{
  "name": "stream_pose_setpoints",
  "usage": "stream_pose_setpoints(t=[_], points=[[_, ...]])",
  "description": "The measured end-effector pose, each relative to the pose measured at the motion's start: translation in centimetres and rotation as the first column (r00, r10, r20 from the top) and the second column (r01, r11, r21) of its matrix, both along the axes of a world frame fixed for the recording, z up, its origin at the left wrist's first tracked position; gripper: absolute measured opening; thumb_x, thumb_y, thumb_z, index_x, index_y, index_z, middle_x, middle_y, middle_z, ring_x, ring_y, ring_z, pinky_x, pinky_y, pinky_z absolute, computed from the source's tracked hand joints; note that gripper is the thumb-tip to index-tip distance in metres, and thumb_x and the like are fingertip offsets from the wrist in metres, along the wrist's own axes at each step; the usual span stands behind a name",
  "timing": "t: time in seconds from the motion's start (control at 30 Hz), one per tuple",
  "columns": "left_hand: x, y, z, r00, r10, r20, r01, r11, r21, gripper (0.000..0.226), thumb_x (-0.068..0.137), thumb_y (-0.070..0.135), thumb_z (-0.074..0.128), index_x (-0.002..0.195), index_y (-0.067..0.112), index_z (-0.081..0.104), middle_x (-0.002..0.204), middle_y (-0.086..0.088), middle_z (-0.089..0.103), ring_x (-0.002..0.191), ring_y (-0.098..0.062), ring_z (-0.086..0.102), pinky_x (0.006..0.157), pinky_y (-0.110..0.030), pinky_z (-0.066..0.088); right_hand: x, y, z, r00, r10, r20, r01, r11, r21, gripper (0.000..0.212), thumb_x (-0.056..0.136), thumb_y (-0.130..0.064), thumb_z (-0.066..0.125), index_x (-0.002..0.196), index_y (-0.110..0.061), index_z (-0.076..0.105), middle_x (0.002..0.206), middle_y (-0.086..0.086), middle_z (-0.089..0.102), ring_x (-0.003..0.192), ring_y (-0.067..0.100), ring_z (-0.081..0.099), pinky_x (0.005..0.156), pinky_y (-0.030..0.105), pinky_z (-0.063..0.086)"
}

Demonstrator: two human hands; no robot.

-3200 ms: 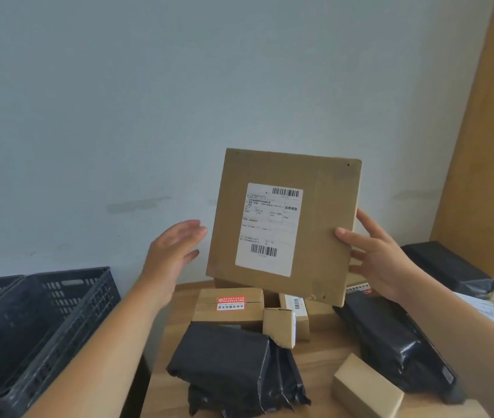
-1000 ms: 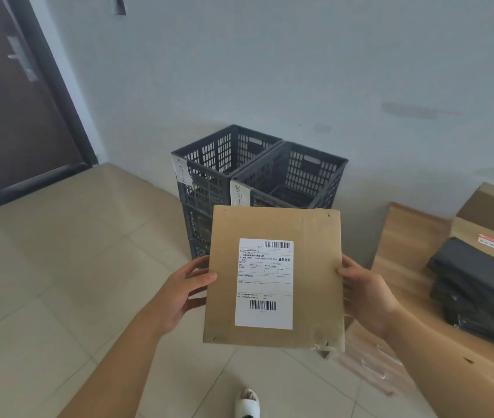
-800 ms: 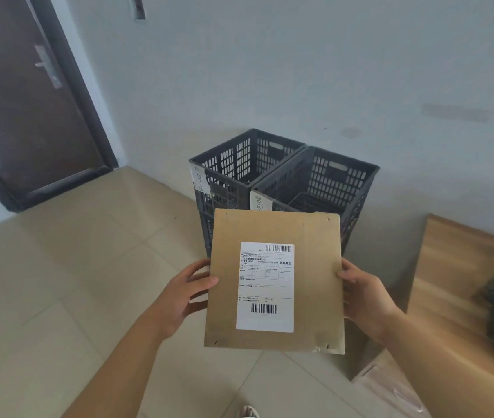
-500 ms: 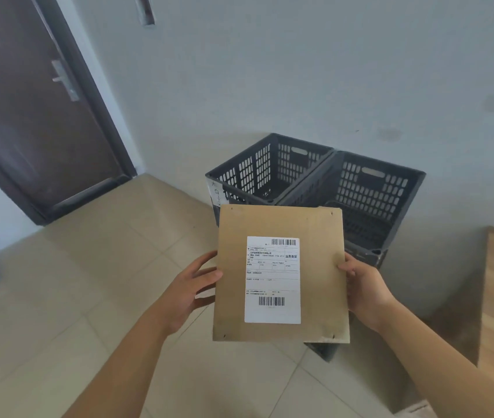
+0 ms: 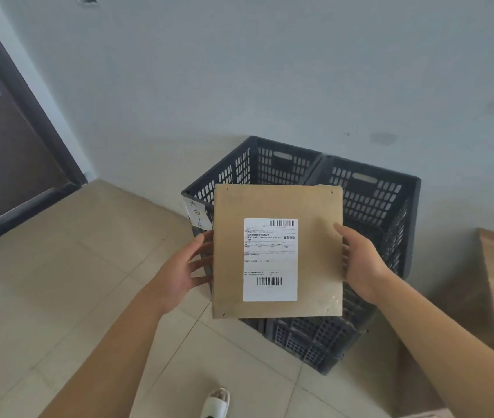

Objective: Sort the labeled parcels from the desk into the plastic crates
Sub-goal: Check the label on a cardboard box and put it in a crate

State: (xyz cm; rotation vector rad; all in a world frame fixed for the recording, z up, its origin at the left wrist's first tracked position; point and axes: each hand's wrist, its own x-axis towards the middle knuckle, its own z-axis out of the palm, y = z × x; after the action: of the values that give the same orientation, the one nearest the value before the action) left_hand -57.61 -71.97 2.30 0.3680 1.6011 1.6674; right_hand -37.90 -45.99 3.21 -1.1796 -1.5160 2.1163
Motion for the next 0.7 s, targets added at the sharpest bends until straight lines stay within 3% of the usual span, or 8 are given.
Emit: stream_pose_setpoints(t=[0.13, 0.3, 0.43, 0.53, 0.63, 0.7], points=[[-6.1, 4.0, 2.0, 0.99, -0.144, 0.004, 0.144, 0.988, 0.059, 0.051, 0.092, 0.054, 0.051, 0.133, 0.029, 0.068, 0.122, 0.003, 0.072, 0.115, -0.023, 0.06, 0.091, -0.05, 0.054, -3.6, 1.7, 3.6, 0.995, -0.1, -0.021, 0.101, 0.993, 0.067, 0.054, 0.095, -0.062, 0.054, 0.129, -0.021, 0.061, 0.128, 0.003, 0.066, 0.116, 0.028, 0.062, 0.103, 0.048, 0.046], [-12.2, 9.6, 5.4, 0.963, -0.263, -0.057, 0.268, 0.96, 0.086, 0.063, 0.087, 0.06, 0.055, 0.14, 0.027, 0.06, 0.132, 0.007, 0.067, 0.128, -0.022, 0.057, 0.108, -0.061, 0.046, -6.5, 3.8, 7.7, 0.956, -0.277, -0.099, 0.29, 0.946, 0.142, 0.062, 0.092, -0.071, 0.053, 0.14, -0.033, 0.048, 0.145, -0.005, 0.051, 0.128, 0.026, 0.049, 0.12, 0.057, 0.028], [-14.8, 13.0, 6.1, 0.907, -0.41, -0.093, 0.419, 0.898, 0.133, 0.069, 0.088, 0.062, 0.055, 0.148, 0.028, 0.054, 0.148, 0.004, 0.058, 0.135, -0.021, 0.055, 0.113, -0.059, 0.042, -7.2, 4.0, 8.1, 0.902, -0.411, -0.135, 0.429, 0.891, 0.148, 0.09, 0.07, -0.074, 0.064, 0.148, -0.034, 0.046, 0.151, -0.002, 0.05, 0.133, 0.025, 0.048, 0.121, 0.059, 0.025], [-15.5, 15.5, 5.8, 0.876, -0.472, -0.1, 0.482, 0.866, 0.136, 0.067, 0.087, 0.058, 0.053, 0.149, 0.032, 0.05, 0.15, 0.005, 0.056, 0.137, -0.018, 0.052, 0.119, -0.057, 0.035, -7.1, 3.7, 7.1, 0.869, -0.469, -0.157, 0.489, 0.862, 0.132, 0.072, 0.083, -0.066, 0.063, 0.146, -0.034, 0.05, 0.146, -0.001, 0.055, 0.137, 0.025, 0.048, 0.121, 0.061, 0.024], [-15.3, 17.8, 5.2, 0.841, -0.527, -0.119, 0.539, 0.833, 0.121, 0.051, 0.086, 0.057, 0.055, 0.136, 0.044, 0.053, 0.141, 0.014, 0.059, 0.134, -0.012, 0.051, 0.123, -0.053, 0.028, -6.6, 3.5, 6.2, 0.843, -0.515, -0.155, 0.533, 0.838, 0.116, 0.05, 0.097, -0.054, 0.058, 0.141, -0.032, 0.05, 0.144, -0.006, 0.049, 0.137, 0.023, 0.046, 0.121, 0.059, 0.025], [-15.1, 19.5, 4.8, 0.814, -0.564, -0.139, 0.579, 0.807, 0.114, 0.046, 0.087, 0.056, 0.056, 0.132, 0.048, 0.054, 0.134, 0.02, 0.063, 0.134, -0.01, 0.051, 0.124, -0.052, 0.026, -6.1, 3.9, 6.0, 0.827, -0.546, -0.138, 0.561, 0.819, 0.121, 0.051, 0.095, -0.054, 0.061, 0.139, -0.029, 0.053, 0.146, -0.004, 0.049, 0.136, 0.025, 0.047, 0.121, 0.058, 0.027]])
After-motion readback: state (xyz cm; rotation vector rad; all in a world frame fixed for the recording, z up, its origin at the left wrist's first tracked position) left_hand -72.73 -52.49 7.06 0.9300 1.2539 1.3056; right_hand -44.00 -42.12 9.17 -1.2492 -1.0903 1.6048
